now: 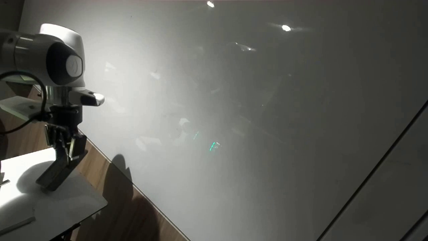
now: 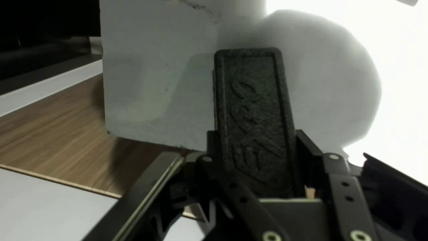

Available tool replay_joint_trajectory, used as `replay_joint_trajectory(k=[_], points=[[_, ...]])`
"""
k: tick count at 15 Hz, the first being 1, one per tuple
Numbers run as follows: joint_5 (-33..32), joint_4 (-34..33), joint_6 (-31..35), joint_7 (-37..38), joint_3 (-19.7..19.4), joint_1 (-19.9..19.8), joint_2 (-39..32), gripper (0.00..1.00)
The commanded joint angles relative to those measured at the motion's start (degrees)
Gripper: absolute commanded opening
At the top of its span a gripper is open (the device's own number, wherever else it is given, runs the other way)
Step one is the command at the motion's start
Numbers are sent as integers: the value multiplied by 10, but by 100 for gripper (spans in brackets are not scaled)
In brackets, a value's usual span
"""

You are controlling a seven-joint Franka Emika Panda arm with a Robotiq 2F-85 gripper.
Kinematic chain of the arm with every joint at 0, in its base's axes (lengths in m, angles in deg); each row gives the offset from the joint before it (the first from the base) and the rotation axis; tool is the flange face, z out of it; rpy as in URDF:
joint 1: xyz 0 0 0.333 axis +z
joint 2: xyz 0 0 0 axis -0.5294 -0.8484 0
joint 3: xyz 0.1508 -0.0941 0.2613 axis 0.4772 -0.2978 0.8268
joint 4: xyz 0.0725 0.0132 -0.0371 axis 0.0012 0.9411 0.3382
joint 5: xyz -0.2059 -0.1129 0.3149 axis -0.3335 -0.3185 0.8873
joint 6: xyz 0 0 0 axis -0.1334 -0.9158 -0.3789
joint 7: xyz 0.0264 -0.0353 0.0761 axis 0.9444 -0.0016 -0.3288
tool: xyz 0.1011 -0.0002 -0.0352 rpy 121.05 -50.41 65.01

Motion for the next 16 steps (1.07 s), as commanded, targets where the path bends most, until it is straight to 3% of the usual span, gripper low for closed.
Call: replay_joint_trajectory(k=[1,13,14,16], points=[[-52,-10,29,20,-16,-28,-46,30],[2,-15,25,-10,-11,-26,-67,30],[9,-14,27,-16,-11,-26,-67,71],[23,-13,32,-25,-11,-26,-69,88]])
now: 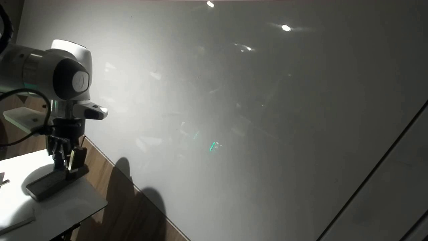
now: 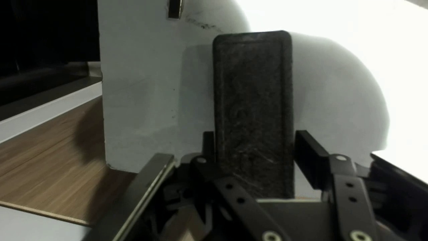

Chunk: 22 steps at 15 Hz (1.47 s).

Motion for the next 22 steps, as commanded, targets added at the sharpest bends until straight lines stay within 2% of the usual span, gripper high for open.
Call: replay_joint_trajectory(k=[1,2,11,13,14,16,18,22], points=[[32,0,30,-26,0,-1,-20,94],[42,0,38,-34,0,-2,-23,100],[145,-12,85,-127,27,10,28,100],[185,-18,61,-164,34,27,68,100],[222,23,56,-197,0,69,124,100],[262,-16,-6,-235,-5,89,147,100],[299,-13,-83,-273,-17,110,218,100],[314,-17,-222,-314,-29,129,356,100]])
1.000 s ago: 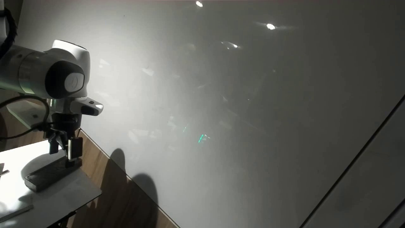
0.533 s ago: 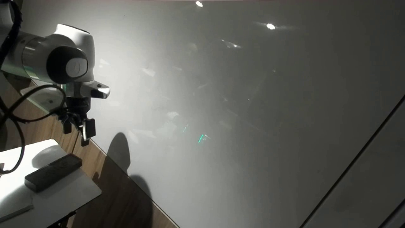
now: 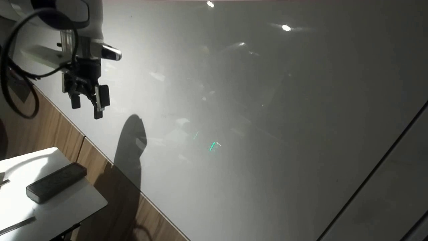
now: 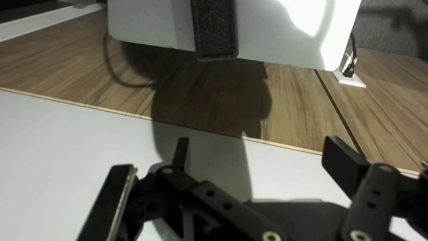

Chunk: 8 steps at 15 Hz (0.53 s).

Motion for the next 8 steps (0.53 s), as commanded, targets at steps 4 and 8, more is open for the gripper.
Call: replay_joint_trajectory(k=[4,8], points=[[42,-22,-201,-91,-43,43,200,100],[70,-3,-220,-119,-55,65,269,100]])
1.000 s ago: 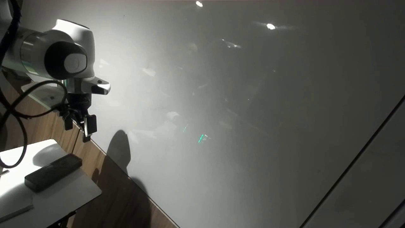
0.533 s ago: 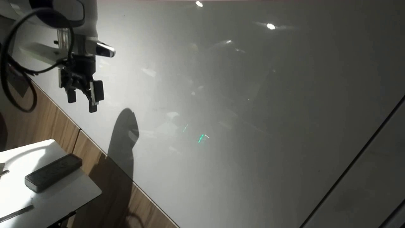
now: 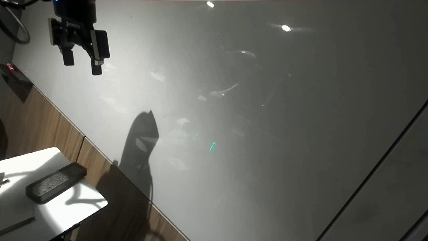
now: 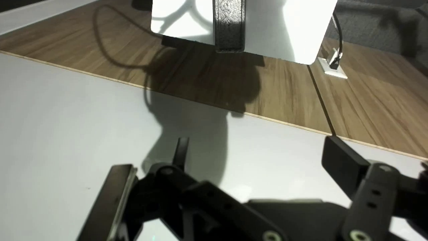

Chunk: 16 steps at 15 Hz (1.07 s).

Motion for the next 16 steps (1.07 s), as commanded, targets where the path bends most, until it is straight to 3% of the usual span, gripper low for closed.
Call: replay_joint_trajectory(k=[1,4,7,10,13,16], points=[[32,23,-18,-36,-23,26,55,100],[49,55,1,-72,-41,44,98,100],[45,33,-23,-103,-52,45,99,100],[19,33,-70,-106,-41,23,104,100],[17,33,-103,-119,-50,24,116,100],[23,33,-89,-106,-41,23,101,100]])
